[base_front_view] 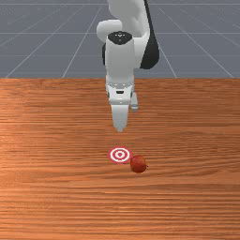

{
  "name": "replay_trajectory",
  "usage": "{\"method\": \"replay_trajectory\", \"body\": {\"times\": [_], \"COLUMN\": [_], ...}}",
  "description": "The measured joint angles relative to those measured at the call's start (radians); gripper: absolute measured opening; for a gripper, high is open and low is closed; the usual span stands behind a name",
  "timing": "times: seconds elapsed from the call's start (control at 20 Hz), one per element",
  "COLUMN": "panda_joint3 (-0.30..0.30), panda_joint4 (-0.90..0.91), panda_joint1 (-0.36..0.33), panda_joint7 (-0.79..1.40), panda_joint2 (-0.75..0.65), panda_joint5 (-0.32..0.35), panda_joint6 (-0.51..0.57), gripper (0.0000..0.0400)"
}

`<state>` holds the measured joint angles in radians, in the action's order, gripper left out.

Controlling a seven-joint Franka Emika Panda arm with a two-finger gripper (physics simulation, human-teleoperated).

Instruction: Pick the apple to the marker

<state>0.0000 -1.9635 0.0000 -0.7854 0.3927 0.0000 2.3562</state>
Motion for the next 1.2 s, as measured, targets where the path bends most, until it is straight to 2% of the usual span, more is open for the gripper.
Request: {"method": "replay_trajectory", "body": {"times": [0.05, 0.1, 0.2, 0.25, 0.3, 0.35, 0.4, 0.55, 0.65, 0.8, 0.85, 0.9, 0.95, 1.05, 1.1, 1.2], "panda_joint3": [0.000, -0.003, -0.007, -0.038, -0.062, -0.082, -0.098, -0.143, -0.158, -0.164, -0.164, -0.162, -0.156, -0.121, -0.097, -0.065], "panda_joint4": [0.000, 0.000, 0.001, -0.064, -0.078, -0.073, -0.063, -0.012, 0.010, 0.027, 0.035, 0.044, 0.057, 0.086, 0.108, 0.146], "panda_joint1": [0.000, 0.003, 0.005, 0.030, 0.048, 0.063, 0.075, 0.105, 0.109, 0.111, 0.111, 0.112, 0.113, 0.125, 0.139, 0.174], "panda_joint7": [0.000, 0.019, 0.037, 0.236, 0.430, 0.622, 0.813, 1.336, 1.480, 1.552, 1.561, 1.569, 1.575, 1.591, 1.601, 1.618], "panda_joint2": [0.000, -0.002, -0.005, -0.086, -0.156, -0.196, -0.213, -0.195, -0.178, -0.155, -0.143, -0.131, -0.120, -0.074, -0.030, 0.064], "panda_joint5": [0.000, 0.001, 0.003, -0.022, -0.035, -0.041, -0.041, -0.019, -0.006, 0.004, 0.007, 0.013, 0.024, 0.088, 0.119, 0.137], "panda_joint6": [0.000, -0.006, -0.012, -0.089, -0.165, -0.224, -0.271, -0.383, -0.418, -0.431, -0.430, -0.419, -0.392, -0.285, -0.218, -0.135], "gripper": [0.0249, 0.0308, 0.0366, 0.0224, 0.0137, 0.0084, 0.0051, 0.0012, 0.0004, 0.0001, 0.0157, 0.0253, 0.0311, 0.0367, 0.0380, 0.0393]}}
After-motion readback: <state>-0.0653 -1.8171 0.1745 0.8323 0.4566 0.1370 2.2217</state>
